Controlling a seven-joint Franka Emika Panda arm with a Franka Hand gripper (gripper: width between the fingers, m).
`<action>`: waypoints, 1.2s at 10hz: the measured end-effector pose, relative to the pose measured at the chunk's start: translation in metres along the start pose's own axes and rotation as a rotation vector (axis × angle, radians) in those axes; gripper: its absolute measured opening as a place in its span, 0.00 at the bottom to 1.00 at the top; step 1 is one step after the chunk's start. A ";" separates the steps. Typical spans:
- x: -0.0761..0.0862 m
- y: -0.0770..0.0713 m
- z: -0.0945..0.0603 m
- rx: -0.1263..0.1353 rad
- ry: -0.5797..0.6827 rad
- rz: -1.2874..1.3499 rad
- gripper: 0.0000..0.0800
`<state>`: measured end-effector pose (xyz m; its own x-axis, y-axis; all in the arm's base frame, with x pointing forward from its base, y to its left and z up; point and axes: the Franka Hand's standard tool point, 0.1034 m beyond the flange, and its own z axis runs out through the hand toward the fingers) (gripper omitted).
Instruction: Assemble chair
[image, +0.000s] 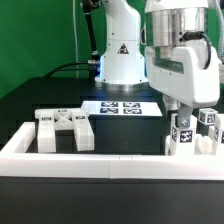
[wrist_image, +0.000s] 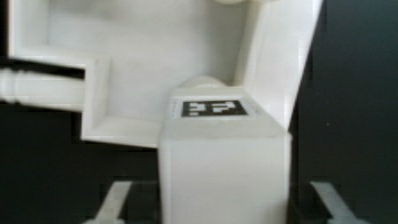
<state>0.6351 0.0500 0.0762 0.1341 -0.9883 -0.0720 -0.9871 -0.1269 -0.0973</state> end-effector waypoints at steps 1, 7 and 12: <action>0.000 0.000 0.000 0.001 -0.004 0.045 0.36; 0.002 0.004 0.000 -0.013 -0.002 0.325 0.37; 0.002 0.003 0.000 -0.014 -0.001 -0.069 0.81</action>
Offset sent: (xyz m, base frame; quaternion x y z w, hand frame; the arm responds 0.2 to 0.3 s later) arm 0.0013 0.0001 -0.0023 0.0019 -0.0022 0.1716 0.9852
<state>0.6328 0.0474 0.0761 0.2024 -0.9770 -0.0668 -0.9766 -0.1963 -0.0880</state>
